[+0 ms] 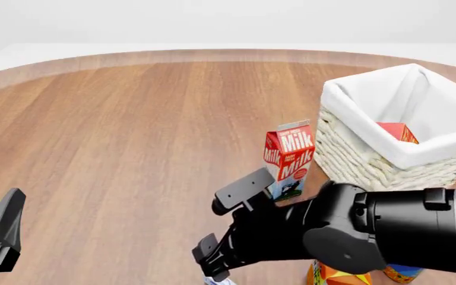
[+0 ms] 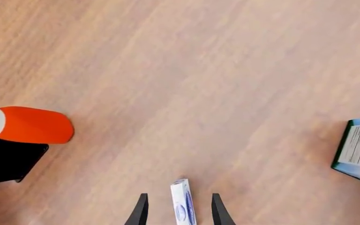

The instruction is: Pick up the cream cheese box and the butter, and put them in the basket.

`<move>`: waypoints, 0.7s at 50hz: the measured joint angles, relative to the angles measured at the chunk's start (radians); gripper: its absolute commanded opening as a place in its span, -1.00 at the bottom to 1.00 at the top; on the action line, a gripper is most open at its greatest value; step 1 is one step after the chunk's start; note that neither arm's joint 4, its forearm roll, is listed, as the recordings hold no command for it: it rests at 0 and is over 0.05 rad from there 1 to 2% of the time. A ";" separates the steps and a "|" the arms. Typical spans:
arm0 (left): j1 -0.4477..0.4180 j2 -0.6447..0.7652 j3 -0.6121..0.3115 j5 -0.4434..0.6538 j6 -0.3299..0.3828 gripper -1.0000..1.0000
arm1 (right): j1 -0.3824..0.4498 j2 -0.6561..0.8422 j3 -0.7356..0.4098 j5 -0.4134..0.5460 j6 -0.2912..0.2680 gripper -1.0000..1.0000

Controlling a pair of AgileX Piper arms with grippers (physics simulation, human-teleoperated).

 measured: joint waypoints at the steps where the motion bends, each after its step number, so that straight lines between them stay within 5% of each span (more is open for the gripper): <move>1: 0.000 0.000 0.000 0.000 0.000 1.00 | 0.000 0.002 0.001 -0.002 0.001 1.00; 35: 0.000 0.000 0.000 0.000 0.000 1.00 | 0.011 0.048 0.017 -0.055 0.027 1.00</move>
